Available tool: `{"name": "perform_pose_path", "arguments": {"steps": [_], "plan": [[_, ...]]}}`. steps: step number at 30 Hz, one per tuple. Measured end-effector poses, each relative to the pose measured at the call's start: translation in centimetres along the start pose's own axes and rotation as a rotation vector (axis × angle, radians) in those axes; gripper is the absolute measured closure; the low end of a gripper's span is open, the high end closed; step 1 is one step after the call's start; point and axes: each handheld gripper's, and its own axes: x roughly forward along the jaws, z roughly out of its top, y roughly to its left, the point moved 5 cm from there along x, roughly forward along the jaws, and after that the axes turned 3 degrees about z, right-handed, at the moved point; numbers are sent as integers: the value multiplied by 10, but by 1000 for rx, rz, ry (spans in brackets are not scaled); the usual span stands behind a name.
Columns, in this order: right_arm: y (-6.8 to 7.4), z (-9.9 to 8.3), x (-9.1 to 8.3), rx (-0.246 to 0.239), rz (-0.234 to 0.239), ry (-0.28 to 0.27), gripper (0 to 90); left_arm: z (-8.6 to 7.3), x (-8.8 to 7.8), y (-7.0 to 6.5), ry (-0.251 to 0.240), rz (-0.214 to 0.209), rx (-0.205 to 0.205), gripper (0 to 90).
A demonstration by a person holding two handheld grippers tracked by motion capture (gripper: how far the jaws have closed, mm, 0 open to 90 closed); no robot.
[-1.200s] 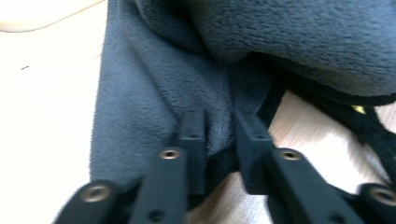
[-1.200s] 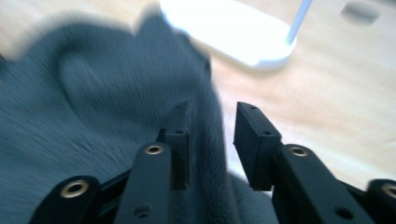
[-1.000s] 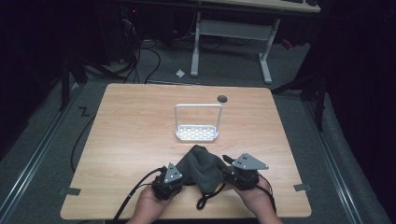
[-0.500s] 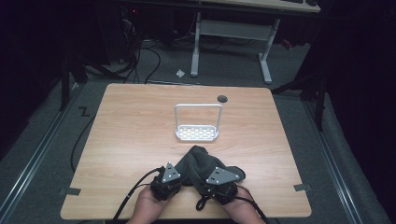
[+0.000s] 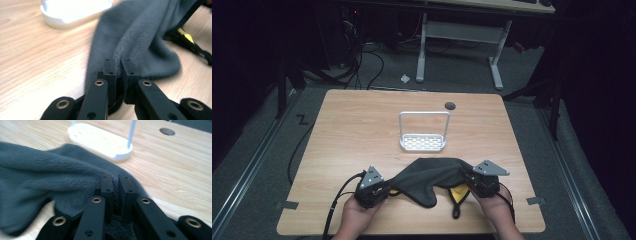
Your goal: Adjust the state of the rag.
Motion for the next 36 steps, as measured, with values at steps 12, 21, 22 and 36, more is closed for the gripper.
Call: {"name": "perform_pose_path", "arguments": {"steps": [12, 21, 22, 36], "plan": [[-1, 0, 10, 31, 18, -2, 681, -8, -10, 34, 34, 108, -56, 804], [-9, -2, 4, 60, -7, -18, 644, 0, -20, 15, -23, 143, -2, 567], [-10, -3, 4, 67, -8, -16, 643, 0, -19, 10, -18, 126, 8, 564], [-15, -8, 3, 75, -28, -6, 645, -26, 19, -61, 233, -198, 156, 505]]}}
